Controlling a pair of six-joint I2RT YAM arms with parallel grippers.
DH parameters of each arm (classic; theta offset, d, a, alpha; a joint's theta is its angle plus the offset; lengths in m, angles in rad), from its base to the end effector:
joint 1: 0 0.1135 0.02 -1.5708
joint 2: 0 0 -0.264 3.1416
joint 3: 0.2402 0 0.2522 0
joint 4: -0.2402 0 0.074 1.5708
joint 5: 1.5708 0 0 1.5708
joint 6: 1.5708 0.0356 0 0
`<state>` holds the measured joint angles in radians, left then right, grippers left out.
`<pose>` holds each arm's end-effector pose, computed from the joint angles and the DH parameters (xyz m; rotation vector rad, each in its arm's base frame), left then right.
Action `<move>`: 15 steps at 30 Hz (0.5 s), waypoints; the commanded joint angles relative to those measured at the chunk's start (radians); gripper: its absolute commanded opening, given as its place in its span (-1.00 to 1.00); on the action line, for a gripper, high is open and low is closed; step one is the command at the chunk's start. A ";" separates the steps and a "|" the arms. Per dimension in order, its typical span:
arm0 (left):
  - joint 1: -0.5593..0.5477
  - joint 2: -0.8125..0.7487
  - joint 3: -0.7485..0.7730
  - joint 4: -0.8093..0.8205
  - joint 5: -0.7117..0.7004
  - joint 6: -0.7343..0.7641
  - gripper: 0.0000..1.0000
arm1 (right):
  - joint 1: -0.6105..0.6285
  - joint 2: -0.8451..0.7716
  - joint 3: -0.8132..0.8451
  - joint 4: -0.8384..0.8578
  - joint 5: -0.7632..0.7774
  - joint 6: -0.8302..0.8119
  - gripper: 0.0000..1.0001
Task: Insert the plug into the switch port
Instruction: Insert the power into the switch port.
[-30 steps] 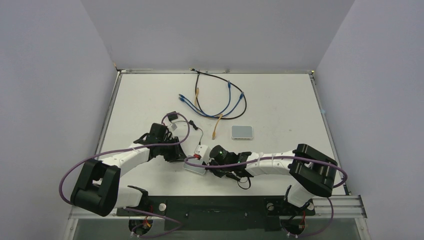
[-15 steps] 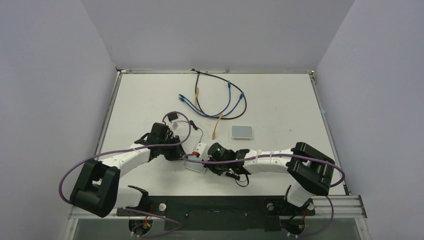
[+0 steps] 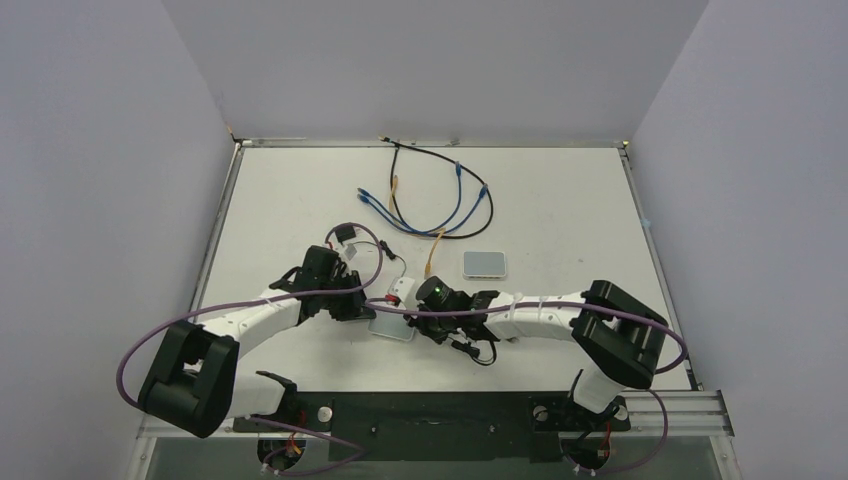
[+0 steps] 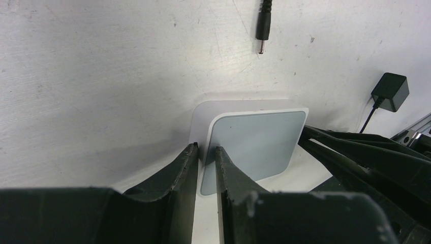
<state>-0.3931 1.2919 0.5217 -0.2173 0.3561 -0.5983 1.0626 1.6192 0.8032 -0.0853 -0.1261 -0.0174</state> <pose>0.2022 -0.0973 0.1502 -0.1305 2.6816 -0.8072 0.1480 0.2749 0.1541 -1.3647 2.1674 0.5846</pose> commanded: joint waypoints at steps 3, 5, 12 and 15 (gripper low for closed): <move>-0.060 -0.008 -0.018 0.037 0.117 -0.037 -0.71 | -0.013 0.009 0.114 0.250 -0.094 -0.025 -1.00; -0.065 -0.009 -0.021 0.042 0.116 -0.040 -0.71 | -0.018 0.010 0.123 0.252 -0.107 -0.032 -1.00; -0.077 -0.017 -0.025 0.045 0.117 -0.040 -0.72 | -0.034 0.026 0.153 0.259 -0.164 -0.054 -1.00; -0.082 -0.019 -0.025 0.046 0.118 -0.040 -0.72 | -0.040 0.030 0.162 0.267 -0.180 -0.061 -1.00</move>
<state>-0.4156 1.2774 0.5125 -0.2024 0.3302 -0.5987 1.0191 1.6455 0.8513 -0.1444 -0.2111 -0.0685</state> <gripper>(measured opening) 0.151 0.037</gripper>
